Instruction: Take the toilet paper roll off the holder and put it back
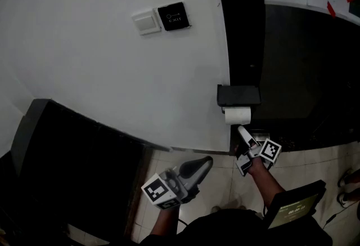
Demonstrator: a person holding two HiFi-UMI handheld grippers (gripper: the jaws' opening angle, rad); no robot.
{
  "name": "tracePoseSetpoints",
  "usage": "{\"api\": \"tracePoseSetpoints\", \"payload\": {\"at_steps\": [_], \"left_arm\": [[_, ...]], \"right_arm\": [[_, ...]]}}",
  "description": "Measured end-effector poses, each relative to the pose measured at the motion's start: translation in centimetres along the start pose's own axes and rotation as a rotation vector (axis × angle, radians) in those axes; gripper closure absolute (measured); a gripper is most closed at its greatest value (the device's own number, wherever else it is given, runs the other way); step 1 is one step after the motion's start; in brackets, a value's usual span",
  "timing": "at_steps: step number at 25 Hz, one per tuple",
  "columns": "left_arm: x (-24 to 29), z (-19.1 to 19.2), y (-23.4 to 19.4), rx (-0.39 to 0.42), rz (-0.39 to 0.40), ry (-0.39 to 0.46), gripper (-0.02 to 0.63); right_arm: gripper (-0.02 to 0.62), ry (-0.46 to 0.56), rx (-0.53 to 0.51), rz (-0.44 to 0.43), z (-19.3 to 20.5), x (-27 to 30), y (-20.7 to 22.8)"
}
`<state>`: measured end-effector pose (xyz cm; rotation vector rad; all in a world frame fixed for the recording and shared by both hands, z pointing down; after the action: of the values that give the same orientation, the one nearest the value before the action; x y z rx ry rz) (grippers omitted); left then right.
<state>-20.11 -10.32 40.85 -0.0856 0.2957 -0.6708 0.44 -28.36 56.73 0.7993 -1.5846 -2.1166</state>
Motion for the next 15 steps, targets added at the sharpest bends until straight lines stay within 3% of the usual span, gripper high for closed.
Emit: {"api": "tracePoseSetpoints", "payload": {"at_steps": [3,7,8,10,12,15], "left_arm": [[1.0,-0.2,0.3,-0.008,0.044,0.014,0.607],[2.8,0.1,0.4,-0.013,0.095,-0.001,0.607],[3.2,0.3,0.3,-0.013,0.101,-0.011,0.607],[4.1,0.3,0.7,-0.024,0.131,0.001,0.607],[5.3,-0.1,1.6,-0.031,0.179,0.029,0.607],[6.6,-0.1,2.1,0.003,0.213,0.023,0.607]], "right_arm": [[0.091,-0.153,-0.103,-0.101,2.2,-3.5,-2.9],[0.202,-0.281,-0.413,-0.216,1.9,-6.6,-9.4],[0.219,-0.286,-0.502,-0.239,1.6,-7.1,-11.1],[0.343,-0.278,-0.698,-0.280,1.1,-8.0,-14.9],[0.416,-0.239,-0.881,-0.315,0.7,-8.8,-18.8],[0.578,-0.140,-1.068,-0.350,0.2,-9.7,-24.0]]}}
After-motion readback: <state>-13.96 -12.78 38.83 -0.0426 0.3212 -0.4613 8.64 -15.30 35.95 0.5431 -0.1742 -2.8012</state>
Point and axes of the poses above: the fingertips, and each gripper's own axes: x forward along the fingers, y to its right, z out of its underside, the point moved 10 cm from there along -x, backward along the fingers
